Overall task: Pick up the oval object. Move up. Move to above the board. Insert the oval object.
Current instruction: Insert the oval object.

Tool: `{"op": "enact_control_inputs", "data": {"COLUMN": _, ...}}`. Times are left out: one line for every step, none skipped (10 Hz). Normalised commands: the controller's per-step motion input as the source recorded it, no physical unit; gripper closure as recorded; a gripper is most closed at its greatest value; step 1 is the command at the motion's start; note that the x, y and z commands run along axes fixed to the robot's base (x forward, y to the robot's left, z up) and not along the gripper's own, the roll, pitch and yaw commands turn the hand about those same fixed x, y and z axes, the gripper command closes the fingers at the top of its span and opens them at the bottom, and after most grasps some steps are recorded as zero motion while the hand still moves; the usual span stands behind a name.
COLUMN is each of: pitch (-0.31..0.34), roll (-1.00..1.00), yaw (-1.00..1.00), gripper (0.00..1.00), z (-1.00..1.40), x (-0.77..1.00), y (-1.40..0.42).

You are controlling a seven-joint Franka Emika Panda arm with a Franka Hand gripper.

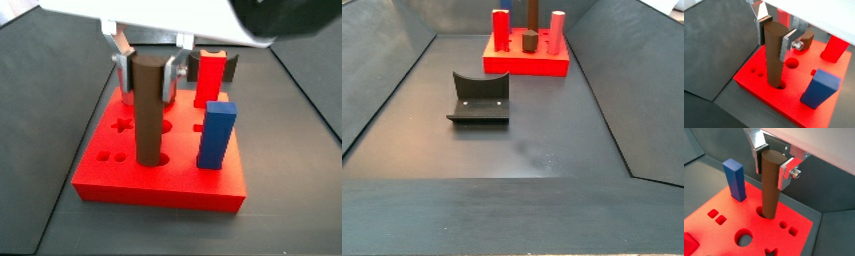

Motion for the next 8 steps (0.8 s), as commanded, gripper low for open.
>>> {"op": "enact_control_inputs", "data": {"pitch": -0.084, "roll": -0.03, "yaw": 0.0, "gripper": 1.0, "z": -0.23, "x": 0.05, "y": 0.0}}
{"op": "enact_control_inputs", "data": {"pitch": -0.09, "roll": -0.08, "yaw": -0.01, "gripper": 1.0, "z": -0.21, "x": 0.12, "y": 0.04}}
{"op": "enact_control_inputs", "data": {"pitch": -0.076, "roll": -0.14, "yaw": -0.07, "gripper": 1.0, "z": -0.16, "x": 0.31, "y": 0.21}}
{"op": "enact_control_inputs", "data": {"pitch": -0.054, "roll": -0.15, "yaw": -0.09, "gripper": 1.0, "z": -0.16, "x": 0.3, "y": 0.31}}
{"op": "enact_control_inputs", "data": {"pitch": -0.026, "roll": -0.15, "yaw": -0.11, "gripper": 1.0, "z": -0.16, "x": 0.32, "y": 0.39}}
{"op": "enact_control_inputs", "data": {"pitch": 0.0, "roll": 0.0, "yaw": -0.08, "gripper": 1.0, "z": -0.4, "x": 0.0, "y": 0.12}}
{"op": "enact_control_inputs", "data": {"pitch": 0.033, "roll": 0.12, "yaw": 0.0, "gripper": 1.0, "z": -0.6, "x": -0.03, "y": -0.01}}
{"op": "enact_control_inputs", "data": {"pitch": 0.0, "roll": 0.17, "yaw": 0.0, "gripper": 1.0, "z": -0.71, "x": -0.09, "y": -0.19}}
